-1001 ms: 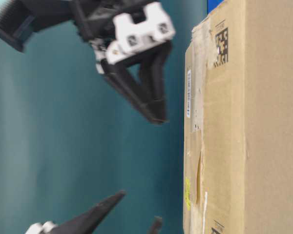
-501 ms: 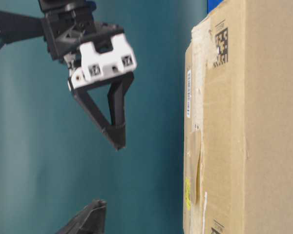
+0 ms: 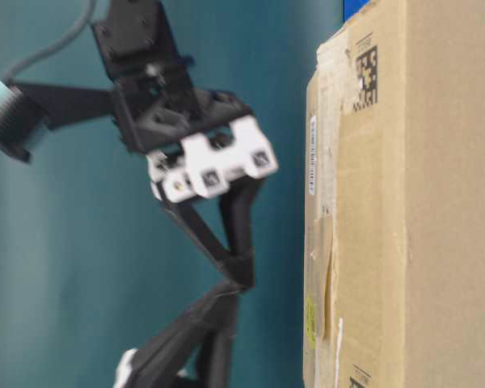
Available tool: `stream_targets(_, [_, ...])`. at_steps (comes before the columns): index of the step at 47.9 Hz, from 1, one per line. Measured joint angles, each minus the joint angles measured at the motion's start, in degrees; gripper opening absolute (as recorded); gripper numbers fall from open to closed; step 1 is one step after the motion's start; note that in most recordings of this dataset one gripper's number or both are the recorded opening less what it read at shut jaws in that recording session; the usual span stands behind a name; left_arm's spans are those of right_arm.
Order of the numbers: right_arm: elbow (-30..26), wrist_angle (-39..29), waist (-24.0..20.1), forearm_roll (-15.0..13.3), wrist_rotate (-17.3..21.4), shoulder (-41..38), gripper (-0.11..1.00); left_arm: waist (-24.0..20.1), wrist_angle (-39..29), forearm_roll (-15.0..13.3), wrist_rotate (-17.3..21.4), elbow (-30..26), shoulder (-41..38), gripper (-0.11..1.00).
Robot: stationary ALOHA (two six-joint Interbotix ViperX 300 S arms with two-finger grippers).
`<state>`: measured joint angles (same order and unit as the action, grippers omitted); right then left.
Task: Apply tape along the seams of the closed cardboard box to seal it securely.
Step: 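Press both grippers together along the seam to flatten the tape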
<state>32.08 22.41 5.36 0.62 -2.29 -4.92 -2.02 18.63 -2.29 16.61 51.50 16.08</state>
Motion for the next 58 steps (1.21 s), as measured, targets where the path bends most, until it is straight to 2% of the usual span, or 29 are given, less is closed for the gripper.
stream_targets(13, [-1.1, 0.0, 0.4, 0.2, 0.9, -3.7, -0.01, -1.8, 2.2, 0.0, -7.1, -0.8, -7.4, 0.00])
stream_targets(19, [-0.8, -0.1, 0.4, 0.7, 1.0, -5.0, -0.01, -2.1, 2.6, 0.1, -8.4, -0.8, -9.3, 0.00])
stream_targets(37, [2.4, -1.3, -0.7, 3.5, 1.2, -4.7, -0.01, -2.1, 2.7, 0.0, -17.9, 3.4, -9.2, 0.00])
stream_targets(46, [4.8, -2.0, -1.2, 5.4, 1.1, -3.1, -0.01, -2.1, 2.0, 0.0, -19.9, 6.6, -6.9, 0.00])
stream_targets(58, [9.1, -2.1, -2.0, 8.1, 1.3, -0.3, -0.01, -2.4, 1.8, 0.0, -20.4, 8.9, -4.9, 0.00])
